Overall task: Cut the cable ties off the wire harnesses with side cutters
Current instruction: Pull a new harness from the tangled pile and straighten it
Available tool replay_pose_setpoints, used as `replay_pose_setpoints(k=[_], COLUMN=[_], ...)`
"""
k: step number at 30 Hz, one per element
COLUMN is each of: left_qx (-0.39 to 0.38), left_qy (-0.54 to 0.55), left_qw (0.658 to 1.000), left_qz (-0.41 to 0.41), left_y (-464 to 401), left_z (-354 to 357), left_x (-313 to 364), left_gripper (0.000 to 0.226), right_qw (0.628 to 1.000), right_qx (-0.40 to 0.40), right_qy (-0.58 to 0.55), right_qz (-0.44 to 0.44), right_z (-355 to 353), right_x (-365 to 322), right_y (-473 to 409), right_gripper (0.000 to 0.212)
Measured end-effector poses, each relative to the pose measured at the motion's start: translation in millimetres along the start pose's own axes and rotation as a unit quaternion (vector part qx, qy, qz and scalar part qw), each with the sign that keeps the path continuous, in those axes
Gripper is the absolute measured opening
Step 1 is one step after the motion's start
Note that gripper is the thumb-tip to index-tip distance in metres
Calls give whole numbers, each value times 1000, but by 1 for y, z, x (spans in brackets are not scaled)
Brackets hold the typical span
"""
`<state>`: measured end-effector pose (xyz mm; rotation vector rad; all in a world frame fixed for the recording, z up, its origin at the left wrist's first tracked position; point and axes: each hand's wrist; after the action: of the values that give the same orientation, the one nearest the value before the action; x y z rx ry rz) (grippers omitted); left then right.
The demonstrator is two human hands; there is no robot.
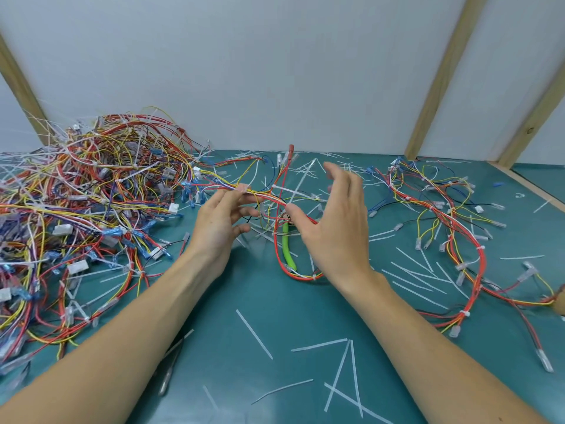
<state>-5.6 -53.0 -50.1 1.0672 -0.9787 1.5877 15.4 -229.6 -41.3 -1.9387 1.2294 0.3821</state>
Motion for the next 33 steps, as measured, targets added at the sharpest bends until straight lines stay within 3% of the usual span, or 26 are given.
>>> replay_pose_setpoints(k=[3, 8, 11, 21, 28, 33], left_qx=[-7, -27, -32, -86, -182, -156], left_qy=[11, 23, 28, 74, -146, -159], left_qw=[1000, 999, 999, 993, 972, 975], left_qz=[-2, -8, -18, -44, 21, 15], left_y=[1, 2, 2, 3, 19, 24], left_z=[-1, 0, -1, -4, 19, 29], left_x=[2, 3, 3, 6, -3, -12], left_gripper=[12, 13, 13, 24, 25, 35], right_qw=[996, 981, 979, 969, 963, 978], right_qx=[-58, -92, -97, -16, -27, -78], right_qy=[-46, -170, -181, -242, -266, -194], right_qz=[46, 11, 5, 50, 22, 12], right_z=[2, 8, 10, 11, 7, 10], right_x=[4, 5, 6, 7, 5, 2], right_y=[0, 0, 0, -1, -2, 0], right_gripper=[25, 18, 17, 15, 10, 9])
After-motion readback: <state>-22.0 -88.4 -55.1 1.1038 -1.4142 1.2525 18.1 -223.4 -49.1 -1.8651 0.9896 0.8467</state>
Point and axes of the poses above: each hand's wrist, its own y-axis away from the middle knuckle, its own z-axis out of the palm, x = y × z, and after that the axes turned 9 degrees about -x, right-handed
